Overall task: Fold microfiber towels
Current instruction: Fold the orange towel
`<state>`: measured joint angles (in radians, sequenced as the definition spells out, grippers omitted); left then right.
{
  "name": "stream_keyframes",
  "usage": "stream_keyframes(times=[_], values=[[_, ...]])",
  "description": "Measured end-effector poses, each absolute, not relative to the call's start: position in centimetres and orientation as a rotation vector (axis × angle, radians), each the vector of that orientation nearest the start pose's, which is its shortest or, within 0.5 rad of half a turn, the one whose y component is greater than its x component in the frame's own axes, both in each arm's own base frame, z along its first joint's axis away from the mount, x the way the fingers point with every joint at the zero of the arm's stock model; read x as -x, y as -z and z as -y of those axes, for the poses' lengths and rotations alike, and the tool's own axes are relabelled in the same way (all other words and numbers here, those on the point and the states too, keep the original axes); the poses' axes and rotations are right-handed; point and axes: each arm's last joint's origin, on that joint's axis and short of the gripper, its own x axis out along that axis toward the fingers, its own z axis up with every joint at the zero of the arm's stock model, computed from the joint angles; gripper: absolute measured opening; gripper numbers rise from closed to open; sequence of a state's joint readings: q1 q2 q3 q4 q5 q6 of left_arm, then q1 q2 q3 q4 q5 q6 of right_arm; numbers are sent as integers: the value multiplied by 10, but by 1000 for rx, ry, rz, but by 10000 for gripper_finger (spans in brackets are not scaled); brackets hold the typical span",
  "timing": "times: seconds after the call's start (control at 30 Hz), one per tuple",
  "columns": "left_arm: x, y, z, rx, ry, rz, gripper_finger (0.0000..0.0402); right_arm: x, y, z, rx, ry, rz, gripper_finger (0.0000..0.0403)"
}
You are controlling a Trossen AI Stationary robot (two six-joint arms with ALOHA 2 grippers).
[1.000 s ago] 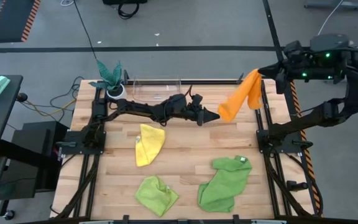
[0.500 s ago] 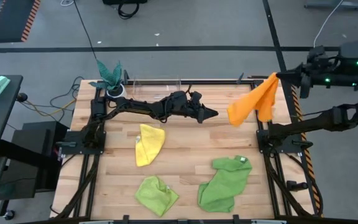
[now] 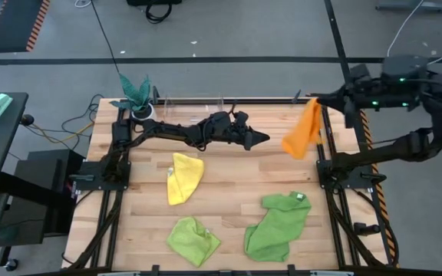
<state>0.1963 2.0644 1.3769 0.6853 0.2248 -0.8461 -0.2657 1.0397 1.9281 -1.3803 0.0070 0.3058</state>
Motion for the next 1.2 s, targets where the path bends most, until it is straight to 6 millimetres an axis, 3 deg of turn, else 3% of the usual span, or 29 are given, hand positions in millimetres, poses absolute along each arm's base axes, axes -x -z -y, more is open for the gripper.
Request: stream_keyframes(times=[0.27, 0.57, 1.2], values=[[-464, -227, -64, 840, 67, -29, 108, -105, -526, 29, -277, 319, -469, 0], [-465, -240, -50, 848, 167, 70, 108, -97, -550, 27, -232, 326, -376, 0], [-467, -240, -31, 889, 128, 86, 108, -112, -560, 31, -189, 319, -364, 0]])
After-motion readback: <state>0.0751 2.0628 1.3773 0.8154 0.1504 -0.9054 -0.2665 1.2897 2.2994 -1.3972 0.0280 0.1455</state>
